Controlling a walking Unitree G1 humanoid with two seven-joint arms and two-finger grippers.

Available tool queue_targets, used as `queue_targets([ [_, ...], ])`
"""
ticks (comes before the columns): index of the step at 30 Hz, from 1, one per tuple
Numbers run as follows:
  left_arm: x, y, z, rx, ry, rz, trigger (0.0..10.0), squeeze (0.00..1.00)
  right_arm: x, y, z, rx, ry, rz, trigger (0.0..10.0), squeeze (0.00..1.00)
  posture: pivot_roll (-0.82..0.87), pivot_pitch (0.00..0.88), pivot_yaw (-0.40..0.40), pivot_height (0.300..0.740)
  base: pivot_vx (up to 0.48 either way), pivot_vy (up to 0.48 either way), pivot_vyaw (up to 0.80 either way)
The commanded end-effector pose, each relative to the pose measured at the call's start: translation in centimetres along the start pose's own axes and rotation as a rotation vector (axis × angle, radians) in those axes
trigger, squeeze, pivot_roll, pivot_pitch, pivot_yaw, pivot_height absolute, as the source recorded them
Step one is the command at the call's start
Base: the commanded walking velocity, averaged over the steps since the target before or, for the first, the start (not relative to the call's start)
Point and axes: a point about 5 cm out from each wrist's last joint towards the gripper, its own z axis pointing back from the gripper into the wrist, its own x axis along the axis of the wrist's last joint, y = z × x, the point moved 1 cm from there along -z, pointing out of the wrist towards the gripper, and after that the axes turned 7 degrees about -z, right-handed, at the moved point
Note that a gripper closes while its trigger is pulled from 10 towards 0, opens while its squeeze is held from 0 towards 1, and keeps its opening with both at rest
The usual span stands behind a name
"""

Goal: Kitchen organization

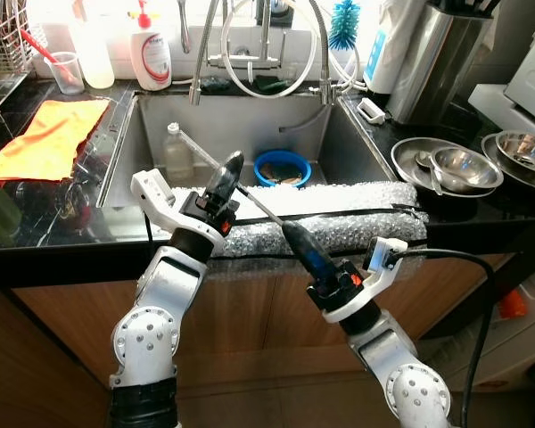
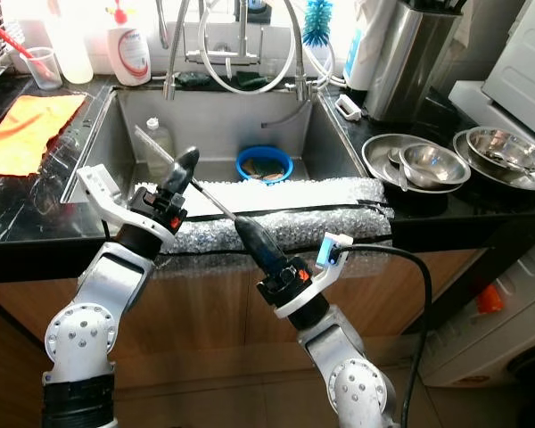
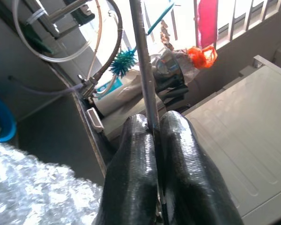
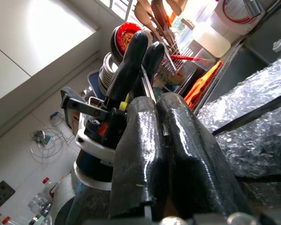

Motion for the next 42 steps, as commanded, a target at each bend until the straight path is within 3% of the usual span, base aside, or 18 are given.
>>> queue_targets([
  [1,0.7,-0.5,-0.2,-0.011,-0.009,-0.06,0.0,0.0,0.2,0.7,-0.2,0.021,0.012,0.058,10.0,0.0,0.03,0.0,-0.076,0.74,0.0,0.0,0.0],
  [2,0.7,-0.5,-0.2,-0.011,-0.009,-0.06,0.0,0.0,0.2,0.7,-0.2,0.021,0.012,0.058,10.0,0.0,0.03,0.0,-0.076,0.74,0.0,0.0,0.0],
  [3,0.7,-0.4,-0.2,-0.007,-0.008,-0.057,0.0,0.0,0.3,0.6,-0.2,0.012,0.008,0.063,10.0,1.0,0.03,0.0,-0.075,0.74,0.0,0.0,0.0],
  [12,2.0,-0.5,-0.5,0.015,-0.061,-0.064,0.0,0.0,0.5,0.3,-0.1,-0.003,0.002,0.067,10.0,1.0,0.03,0.0,-0.077,0.74,0.0,0.0,0.0],
  [15,3.8,-0.7,-0.9,0.032,-0.136,-0.11,0.0,0.0,0.6,0.0,-0.2,-0.017,-0.003,0.078,10.0,1.0,0.03,0.0,-0.076,0.74,0.0,0.0,0.0],
  [16,5.2,-0.6,-1.2,0.066,-0.204,-0.151,0.0,0.0,0.6,-0.4,-0.3,-0.05,0.003,0.107,10.0,0.0,0.03,0.0,-0.075,0.74,0.0,0.0,0.0],
  [19,6.5,-0.5,-1.3,0.112,-0.269,-0.197,0.0,0.0,0.6,-0.7,-0.3,-0.082,0.01,0.141,10.0,0.0,0.02,0.0,-0.075,0.74,0.0,0.0,0.0],
  [21,8.0,-1.0,-1.4,0.155,-0.333,-0.346,1.0,0.0,0.9,-1.0,-0.4,-0.134,-0.003,0.19,10.0,0.0,0.03,0.0,-0.074,0.74,0.0,0.0,0.0],
  [22,8.0,-1.0,-1.4,0.155,-0.333,-0.346,1.0,0.0,0.9,-1.0,-0.4,-0.134,-0.003,0.19,10.0,0.0,0.03,0.0,-0.074,0.74,0.0,0.0,0.0],
  [23,8.6,-1.3,-1.5,0.175,-0.358,-0.439,6.8,0.0,1.2,-1.2,-0.4,-0.162,-0.014,0.221,10.0,0.0,0.03,0.0,-0.074,0.74,0.0,0.0,0.0],
  [25,8.6,-1.3,-1.5,0.175,-0.358,-0.439,6.8,0.0,1.2,-1.2,-0.4,-0.162,-0.014,0.221,10.0,0.0,0.03,0.0,-0.074,0.74,0.0,0.0,0.0],
  [26,9.1,-1.7,-1.5,0.18,-0.387,-0.511,10.0,0.0,1.8,-1.3,-0.6,-0.196,-0.034,0.26,10.0,0.0,0.02,0.0,-0.073,0.74,0.0,0.0,0.0],
  [29,9.6,-2.1,-1.7,0.174,-0.412,-0.548,10.0,0.0,3.4,-1.1,-1.3,-0.251,-0.099,0.368,10.0,0.0,0.02,0.0,-0.071,0.74,0.0,0.0,0.0],
  [31,9.0,-0.8,-1.5,0.227,-0.393,-0.408,10.0,0.0,4.1,-0.7,-1.8,-0.26,-0.125,0.418,10.0,0.0,0.02,0.0,-0.07,0.74,0.0,0.0,0.0],
  [33,8.6,-0.2,-1.4,0.246,-0.38,-0.366,10.0,0.0,4.4,-0.6,-1.9,-0.268,-0.132,0.439,10.0,0.0,0.02,0.0,-0.07,0.74,0.0,0.0,0.0],
  [37,5.8,2.2,-0.5,0.312,-0.258,-0.412,10.0,0.0,6.1,-1.3,-1.5,-0.443,-0.161,0.758,10.0,0.0,0.02,0.0,-0.07,0.74,0.0,0.0,0.0],
  [39,5.0,2.6,-0.3,0.32,-0.222,-0.413,10.0,0.0,6.3,-1.6,-1.2,-0.484,-0.177,0.8,10.0,0.0,0.02,0.0,-0.072,0.74,0.0,0.0,0.0],
  [42,4.3,3.5,0.2,0.364,-0.228,-0.301,10.0,0.0,6.6,-1.9,-0.7,-0.544,-0.209,0.884,10.0,0.0,0.02,0.0,-0.072,0.74,0.0,0.0,0.0],
])
